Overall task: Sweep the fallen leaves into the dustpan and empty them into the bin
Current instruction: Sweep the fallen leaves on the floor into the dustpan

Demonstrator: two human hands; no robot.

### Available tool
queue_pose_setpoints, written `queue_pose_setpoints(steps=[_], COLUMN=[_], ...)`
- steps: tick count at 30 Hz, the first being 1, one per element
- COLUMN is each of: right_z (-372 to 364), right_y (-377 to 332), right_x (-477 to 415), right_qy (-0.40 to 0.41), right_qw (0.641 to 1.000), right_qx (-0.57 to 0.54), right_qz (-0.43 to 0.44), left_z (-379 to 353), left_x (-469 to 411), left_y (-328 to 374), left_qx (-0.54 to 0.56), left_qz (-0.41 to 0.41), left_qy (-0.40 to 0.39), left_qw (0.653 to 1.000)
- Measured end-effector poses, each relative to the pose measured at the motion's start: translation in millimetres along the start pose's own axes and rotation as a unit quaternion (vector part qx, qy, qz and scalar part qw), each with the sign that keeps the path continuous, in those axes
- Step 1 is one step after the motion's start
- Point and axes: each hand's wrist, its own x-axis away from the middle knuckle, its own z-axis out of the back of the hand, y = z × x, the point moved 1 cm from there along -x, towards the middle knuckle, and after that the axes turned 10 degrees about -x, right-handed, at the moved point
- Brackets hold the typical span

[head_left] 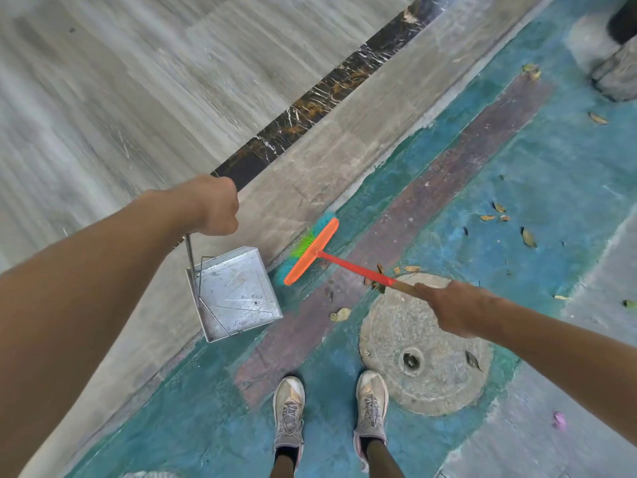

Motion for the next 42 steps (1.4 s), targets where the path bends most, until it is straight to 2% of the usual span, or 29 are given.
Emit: queue_pose_setpoints(steps=[6,10,14,18,23,27,36,42], right_z=[13.1,25.4,30.9,29.9,8.1,1.6,50.9,56.5], right_y=[78.2,120.2,152.1,140.7,88.5,76.1,205.3,273.4], right_x=[46.6,62.7,86.1,98.4,64.5,41.9,70.9,91.7], right_qy=[-0.004,0.016,0.033,0.003,-0.025,-0.041,-0.01,0.024], right_qw=[0.993,0.988,0.986,0.989,0.985,0.981,0.977,0.972], right_qx=[0.102,0.11,0.13,0.135,0.171,0.186,0.189,0.167], right_qz=[-0.051,-0.104,-0.099,-0.056,0.013,0.018,-0.095,-0.162], left_z=[1.3,-0.2,10.5,31.5,46.1,52.5,66.6,93.0], left_x=[1.1,-2.2,-4.6,-7.0,-8.6,-7.7,-23.6,-34.2], left_y=[-5.5,-9.5,-6.7,4.2,23.1,50.8,99.1,146.2], left_qx=[0.02,0.004,-0.019,-0.046,-0.064,-0.054,-0.043,-0.027], left_qz=[0.015,0.018,0.016,0.007,0.012,0.014,0.004,-0.023], left_qy=[0.015,0.021,0.02,0.01,0.011,0.021,0.035,0.042], left_qw=[1.0,1.0,0.999,0.999,0.998,0.998,0.998,0.998])
